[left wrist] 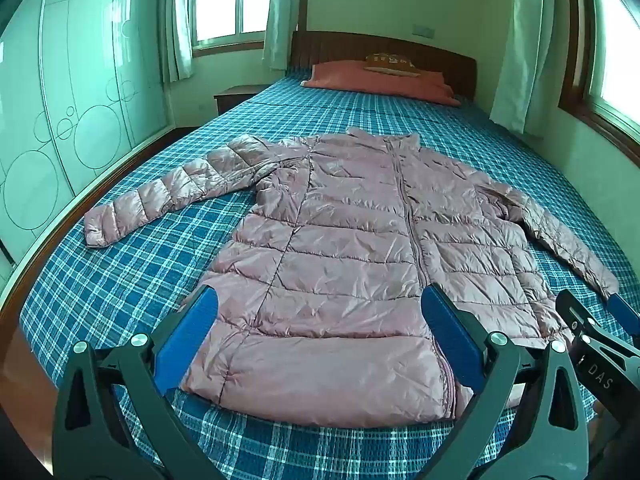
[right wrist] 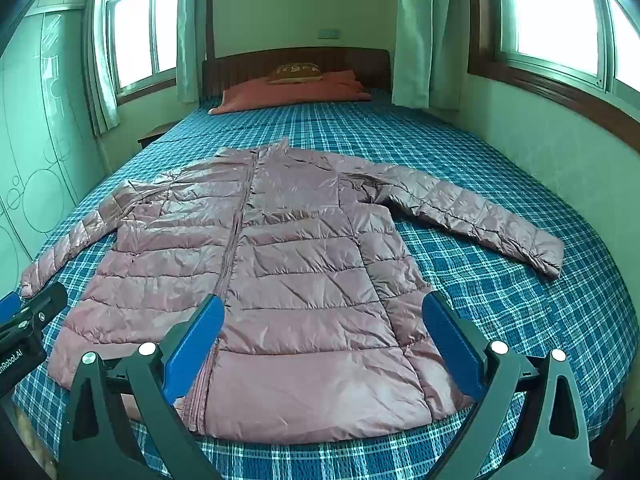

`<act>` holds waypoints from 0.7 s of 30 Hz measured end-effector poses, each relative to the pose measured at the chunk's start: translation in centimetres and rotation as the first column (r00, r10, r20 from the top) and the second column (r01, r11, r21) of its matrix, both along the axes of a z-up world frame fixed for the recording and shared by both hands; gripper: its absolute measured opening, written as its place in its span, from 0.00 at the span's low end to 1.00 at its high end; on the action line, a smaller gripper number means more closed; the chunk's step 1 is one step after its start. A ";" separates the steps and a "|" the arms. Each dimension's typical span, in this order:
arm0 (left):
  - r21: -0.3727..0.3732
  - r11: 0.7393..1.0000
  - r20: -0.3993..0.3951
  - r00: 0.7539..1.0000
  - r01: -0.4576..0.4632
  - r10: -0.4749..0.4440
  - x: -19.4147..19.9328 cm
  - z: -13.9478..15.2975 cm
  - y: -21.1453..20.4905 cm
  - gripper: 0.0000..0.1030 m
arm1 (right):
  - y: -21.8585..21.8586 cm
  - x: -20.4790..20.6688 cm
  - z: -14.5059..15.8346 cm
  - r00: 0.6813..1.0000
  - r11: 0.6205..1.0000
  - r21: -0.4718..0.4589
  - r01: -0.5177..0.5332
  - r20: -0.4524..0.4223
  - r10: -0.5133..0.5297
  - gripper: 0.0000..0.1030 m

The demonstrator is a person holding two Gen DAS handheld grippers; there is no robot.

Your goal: Fold large clothes

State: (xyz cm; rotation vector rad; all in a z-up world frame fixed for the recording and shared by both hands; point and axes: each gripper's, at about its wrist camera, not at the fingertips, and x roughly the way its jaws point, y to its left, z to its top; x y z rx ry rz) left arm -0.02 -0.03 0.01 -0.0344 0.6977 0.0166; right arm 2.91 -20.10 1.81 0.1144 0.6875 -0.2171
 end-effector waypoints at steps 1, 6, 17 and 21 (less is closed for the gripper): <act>-0.002 1.000 -0.002 1.000 0.000 0.000 0.0 0.0 0.0 0.98 | 0.0 0.0 0.0 1.000 1.000 0.003 -0.001 0.001 0.001 0.96; -0.003 1.000 -0.008 1.000 0.004 -0.004 0.1 0.0 -0.2 0.98 | -0.1 0.0 0.0 1.000 1.000 0.007 -0.003 0.002 0.003 0.96; -0.004 1.000 0.001 1.000 -0.001 0.001 -0.2 0.2 0.1 0.98 | 0.1 0.0 0.1 1.000 1.000 0.000 -0.009 -0.002 0.009 0.96; -0.003 1.000 -0.002 1.000 -0.002 0.002 -0.1 0.3 0.1 0.98 | 0.0 0.0 0.1 1.000 1.000 0.003 -0.008 -0.002 0.008 0.96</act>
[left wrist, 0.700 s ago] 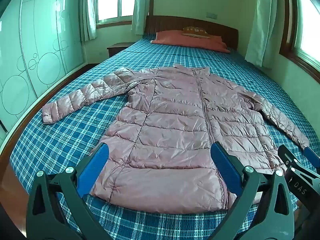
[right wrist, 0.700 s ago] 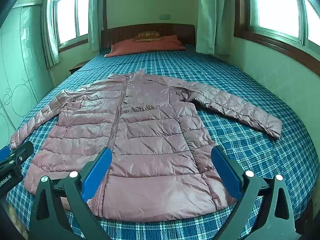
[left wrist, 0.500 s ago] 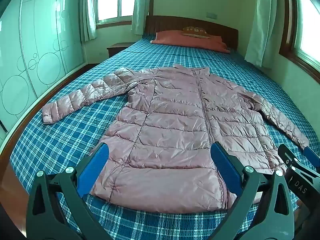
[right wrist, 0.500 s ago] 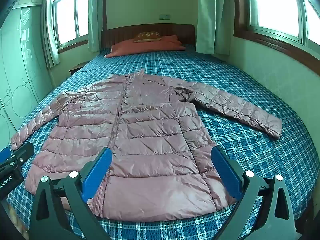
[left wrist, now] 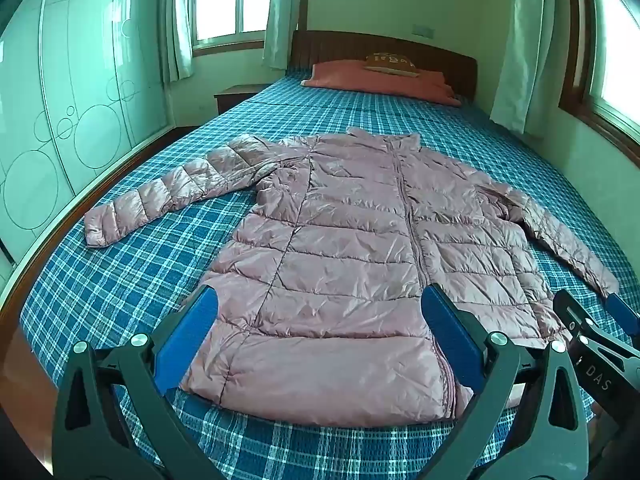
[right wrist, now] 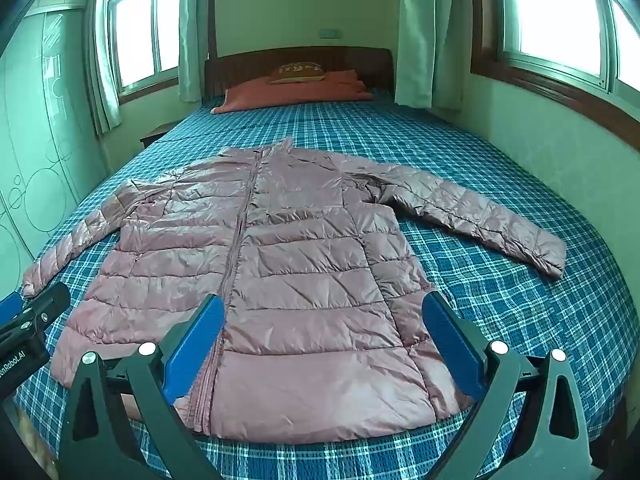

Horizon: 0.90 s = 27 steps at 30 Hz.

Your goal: Fold large clothes

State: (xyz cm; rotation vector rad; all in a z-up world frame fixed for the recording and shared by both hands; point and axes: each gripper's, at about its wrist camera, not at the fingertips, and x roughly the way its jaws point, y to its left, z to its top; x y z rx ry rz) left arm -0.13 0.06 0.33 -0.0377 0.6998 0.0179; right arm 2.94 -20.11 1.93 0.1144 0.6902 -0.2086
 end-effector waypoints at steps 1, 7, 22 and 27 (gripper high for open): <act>0.000 1.000 -0.002 1.000 -0.001 0.001 0.0 0.0 0.0 0.98 | 0.1 0.0 -0.2 1.000 1.000 -0.001 -0.001 0.000 0.001 0.96; 0.001 1.000 -0.005 1.000 -0.001 0.001 0.1 0.0 0.0 0.98 | 0.6 0.1 -0.4 1.000 1.000 -0.002 -0.007 -0.003 0.007 0.96; -0.003 1.000 -0.004 1.000 0.002 -0.002 0.1 -0.5 0.2 0.98 | 0.5 0.1 -0.4 1.000 1.000 0.001 -0.009 -0.003 0.009 0.96; -0.003 1.000 -0.006 1.000 0.003 -0.003 0.1 -0.5 0.2 0.98 | 0.5 0.1 -0.4 1.000 1.000 0.002 -0.009 -0.003 0.009 0.96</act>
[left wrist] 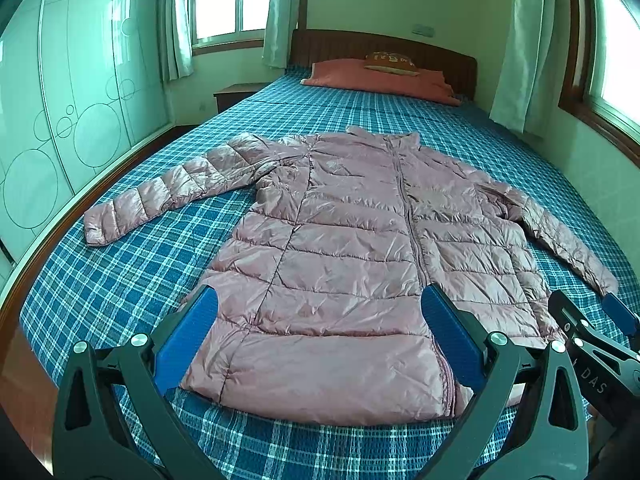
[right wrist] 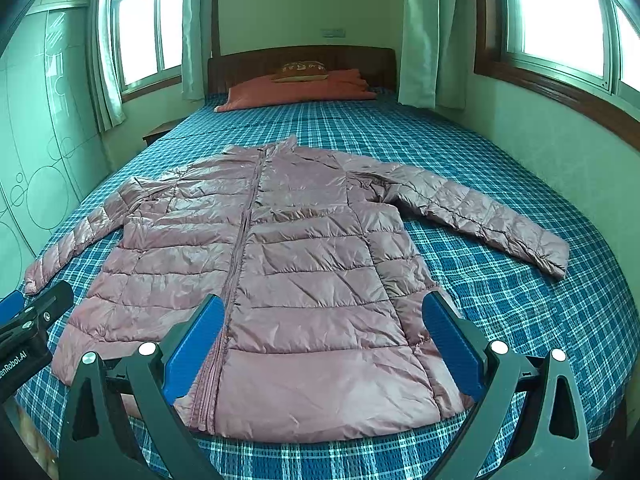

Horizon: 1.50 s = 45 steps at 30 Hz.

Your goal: Fold large clothes

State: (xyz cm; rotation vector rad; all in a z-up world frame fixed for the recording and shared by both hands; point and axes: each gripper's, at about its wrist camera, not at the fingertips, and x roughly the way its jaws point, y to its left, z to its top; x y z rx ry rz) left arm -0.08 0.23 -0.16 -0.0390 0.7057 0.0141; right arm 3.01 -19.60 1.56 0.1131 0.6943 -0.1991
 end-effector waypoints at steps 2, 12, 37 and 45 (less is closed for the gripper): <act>-0.001 1.000 -0.001 1.000 0.002 -0.002 -0.1 0.0 -0.1 0.98 | 0.1 0.0 0.0 1.000 1.000 -0.002 0.001 -0.001 -0.001 0.96; 0.002 1.000 -0.004 1.000 0.000 0.000 -0.1 0.1 -0.4 0.98 | 0.0 0.0 0.0 1.000 1.000 0.001 0.000 -0.001 0.000 0.96; 0.003 1.000 -0.010 1.000 0.000 0.000 -0.3 -0.2 -0.2 0.98 | 0.3 -0.1 -0.2 1.000 1.000 0.000 -0.004 -0.002 0.004 0.96; 0.004 1.000 -0.010 1.000 0.000 0.000 -0.2 -0.2 -0.2 0.98 | 0.3 -0.1 -0.3 1.000 1.000 -0.001 -0.004 -0.003 0.004 0.96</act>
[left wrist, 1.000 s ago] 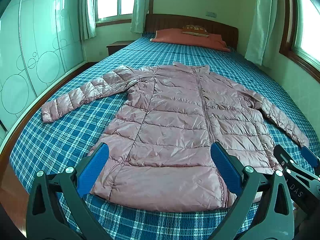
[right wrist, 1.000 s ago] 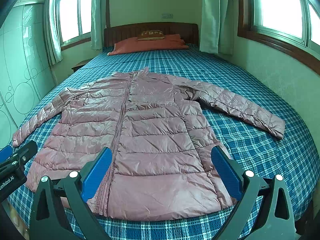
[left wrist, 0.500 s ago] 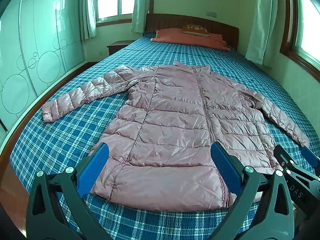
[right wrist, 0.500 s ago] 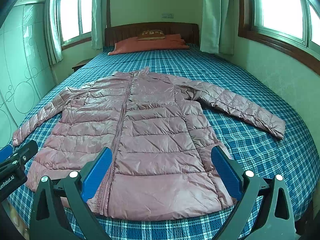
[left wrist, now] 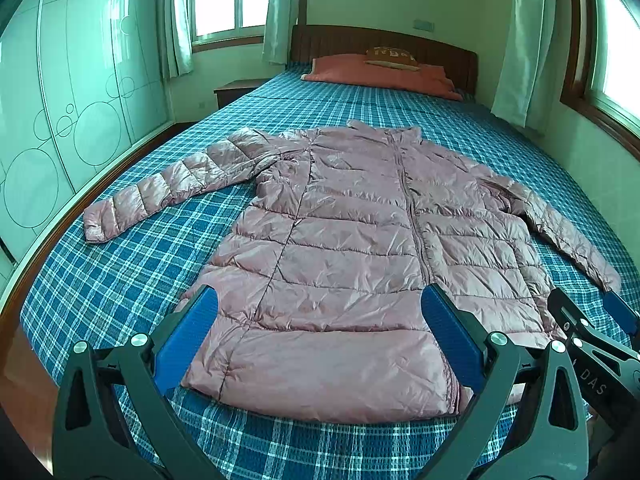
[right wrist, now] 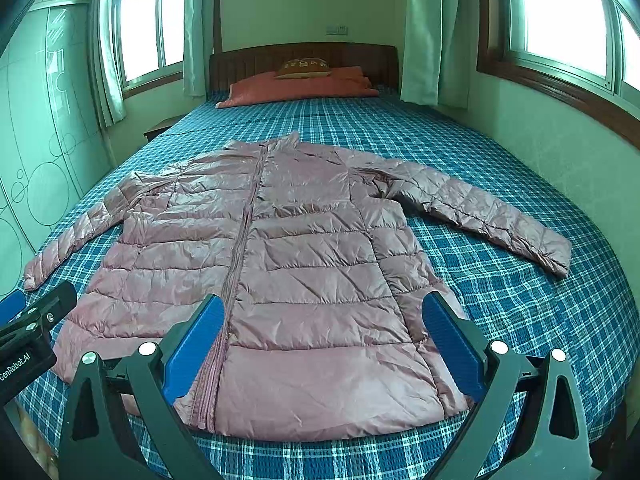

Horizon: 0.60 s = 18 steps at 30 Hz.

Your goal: Fold large clothes

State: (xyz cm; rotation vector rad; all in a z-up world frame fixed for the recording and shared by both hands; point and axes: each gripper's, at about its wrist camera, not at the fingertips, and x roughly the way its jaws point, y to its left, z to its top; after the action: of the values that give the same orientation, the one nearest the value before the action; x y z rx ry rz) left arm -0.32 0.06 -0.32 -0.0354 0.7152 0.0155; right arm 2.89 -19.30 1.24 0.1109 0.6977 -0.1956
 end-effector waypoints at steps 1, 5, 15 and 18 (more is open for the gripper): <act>0.000 1.000 0.000 1.000 0.000 0.000 0.0 0.0 0.0 0.98 | 0.0 0.0 0.0 1.000 1.000 0.000 0.000 0.000 0.000 0.96; 0.001 1.000 -0.002 1.000 0.000 0.000 0.0 0.0 0.0 0.98 | 0.0 0.0 0.0 1.000 1.000 0.000 0.000 0.000 0.000 0.96; -0.015 1.000 -0.014 1.000 0.003 -0.003 0.6 -0.7 0.5 0.98 | -0.8 0.8 -1.1 1.000 1.000 0.027 -0.002 -0.017 0.003 0.96; -0.045 0.999 -0.034 0.999 -0.009 0.007 2.2 -1.3 1.4 0.98 | -2.1 1.6 -1.8 0.999 0.997 0.079 0.005 -0.035 -0.002 0.96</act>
State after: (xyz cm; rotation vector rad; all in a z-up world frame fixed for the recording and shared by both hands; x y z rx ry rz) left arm 1.88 1.42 -1.67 -0.0814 0.7491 0.0078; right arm 4.49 -21.41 -0.53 0.1850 0.7407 -0.1732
